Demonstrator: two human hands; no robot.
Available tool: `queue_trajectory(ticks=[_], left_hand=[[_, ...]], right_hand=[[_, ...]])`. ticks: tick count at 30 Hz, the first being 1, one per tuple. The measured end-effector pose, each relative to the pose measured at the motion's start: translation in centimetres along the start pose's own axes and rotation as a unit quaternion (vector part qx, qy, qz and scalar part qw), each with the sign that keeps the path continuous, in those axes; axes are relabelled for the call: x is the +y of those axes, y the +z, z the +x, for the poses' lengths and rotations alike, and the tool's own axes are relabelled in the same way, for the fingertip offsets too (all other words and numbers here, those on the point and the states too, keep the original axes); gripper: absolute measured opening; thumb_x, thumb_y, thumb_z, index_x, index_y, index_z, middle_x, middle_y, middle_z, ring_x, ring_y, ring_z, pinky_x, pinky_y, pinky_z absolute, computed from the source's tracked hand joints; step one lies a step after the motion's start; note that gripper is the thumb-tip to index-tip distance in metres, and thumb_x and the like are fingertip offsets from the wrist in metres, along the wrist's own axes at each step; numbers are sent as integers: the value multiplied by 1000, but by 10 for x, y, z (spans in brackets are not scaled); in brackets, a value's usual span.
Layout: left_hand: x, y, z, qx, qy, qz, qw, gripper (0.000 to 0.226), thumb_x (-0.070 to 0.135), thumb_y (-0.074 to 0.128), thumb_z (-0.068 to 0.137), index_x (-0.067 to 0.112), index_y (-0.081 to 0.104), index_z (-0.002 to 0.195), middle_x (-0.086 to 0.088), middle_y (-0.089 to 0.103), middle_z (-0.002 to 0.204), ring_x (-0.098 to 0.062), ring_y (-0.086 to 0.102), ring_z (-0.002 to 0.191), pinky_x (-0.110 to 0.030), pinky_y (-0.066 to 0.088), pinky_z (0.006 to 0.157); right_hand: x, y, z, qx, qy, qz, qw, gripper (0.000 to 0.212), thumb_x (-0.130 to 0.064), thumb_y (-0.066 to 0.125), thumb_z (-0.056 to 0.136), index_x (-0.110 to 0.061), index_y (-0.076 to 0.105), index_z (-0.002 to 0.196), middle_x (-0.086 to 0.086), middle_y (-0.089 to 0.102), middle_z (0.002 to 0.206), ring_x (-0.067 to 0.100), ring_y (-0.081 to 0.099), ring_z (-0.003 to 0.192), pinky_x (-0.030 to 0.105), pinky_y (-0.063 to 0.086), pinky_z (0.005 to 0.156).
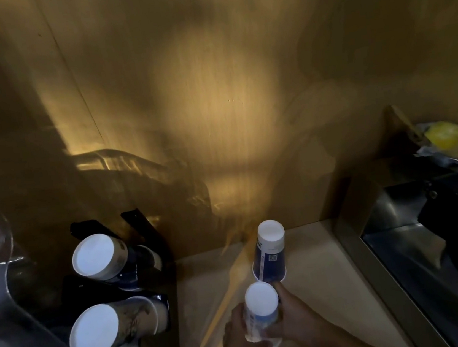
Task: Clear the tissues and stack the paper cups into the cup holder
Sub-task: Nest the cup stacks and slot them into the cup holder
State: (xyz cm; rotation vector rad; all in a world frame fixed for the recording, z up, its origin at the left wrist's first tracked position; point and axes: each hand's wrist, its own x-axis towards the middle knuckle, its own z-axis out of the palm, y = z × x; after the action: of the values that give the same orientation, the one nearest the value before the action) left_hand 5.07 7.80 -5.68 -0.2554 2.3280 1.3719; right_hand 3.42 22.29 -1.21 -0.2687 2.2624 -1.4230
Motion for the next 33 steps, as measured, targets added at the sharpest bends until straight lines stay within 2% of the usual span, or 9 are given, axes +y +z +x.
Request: queue_trajectory(ticks=[3, 6, 8, 10, 15, 21, 25, 28, 33], left_hand=[[-12, -1, -2, 36, 24, -106, 993, 94, 9, 86, 55, 17, 33, 133, -7, 45, 139, -18, 47, 121, -30, 44, 99], [-6, -10, -4, 67, 50, -189, 978, 96, 9, 88, 43, 27, 35, 120, -4, 48, 129, -12, 49, 109, -20, 48, 82], [3, -18, -5, 86, 71, -211, 971, 92, 14, 89, 44, 33, 37, 118, 0, 47, 128, -17, 50, 113, -29, 49, 89], [17, -30, -11, 91, 99, -205, 969, 80, 19, 87, 52, 43, 41, 112, 11, 50, 123, -11, 52, 111, -23, 51, 84], [60, -66, -33, 138, 189, -214, 948, 75, 16, 83, 63, 36, 44, 123, 0, 53, 131, -16, 54, 117, -33, 53, 90], [97, -112, -82, 214, 235, -174, 932, 82, 39, 77, 59, 38, 40, 131, 1, 46, 136, -13, 51, 120, -34, 51, 94], [104, -139, -118, 258, 250, -152, 921, 78, 37, 75, 62, 41, 40, 131, 4, 48, 134, -11, 50, 120, -41, 49, 98], [101, -156, -145, 294, 250, -139, 912, 77, 39, 74, 60, 41, 40, 129, 6, 50, 131, -10, 50, 119, -35, 50, 95], [82, -175, -178, 343, 223, -137, 902, 66, 31, 79, 62, 58, 40, 107, 14, 52, 123, -5, 48, 116, -23, 48, 86]], right_hand=[[-6, 4, 5, 13, 13, 17, 1000, 67, -15, 77, 59, -43, 42, 110, -19, 54, 117, 3, 50, 113, 14, 44, 85], [-18, 2, 9, 18, -8, -3, 1000, 68, -20, 76, 59, -48, 39, 108, -17, 53, 117, 7, 48, 115, 27, 46, 93], [-33, -2, 10, 29, -37, -11, 999, 68, -24, 76, 60, -56, 37, 106, -22, 52, 116, 1, 48, 111, 20, 45, 87], [-54, -8, 10, 39, -71, -17, 997, 68, -25, 77, 64, -59, 35, 105, -24, 49, 117, -2, 47, 111, 15, 44, 82], [-108, -25, 9, 72, -153, -25, 985, 67, -25, 77, 67, -41, 37, 118, -12, 52, 122, 9, 50, 115, 31, 52, 90], [-167, -26, -1, 81, -240, -8, 967, 68, -27, 78, 67, -47, 36, 115, -26, 49, 114, -20, 43, 105, 0, 41, 70], [-199, -12, -9, 51, -289, 12, 956, 68, -27, 79, 68, -56, 35, 111, -26, 48, 116, -14, 46, 108, 3, 44, 72], [-219, 4, -13, 25, -311, 9, 950, 70, -37, 78, 64, -59, 33, 112, -32, 48, 113, -7, 47, 110, 11, 48, 77], [-239, 40, -12, -30, -332, -9, 943, 66, -41, 74, 60, -67, 31, 104, -45, 47, 104, -17, 45, 105, 3, 44, 74]])
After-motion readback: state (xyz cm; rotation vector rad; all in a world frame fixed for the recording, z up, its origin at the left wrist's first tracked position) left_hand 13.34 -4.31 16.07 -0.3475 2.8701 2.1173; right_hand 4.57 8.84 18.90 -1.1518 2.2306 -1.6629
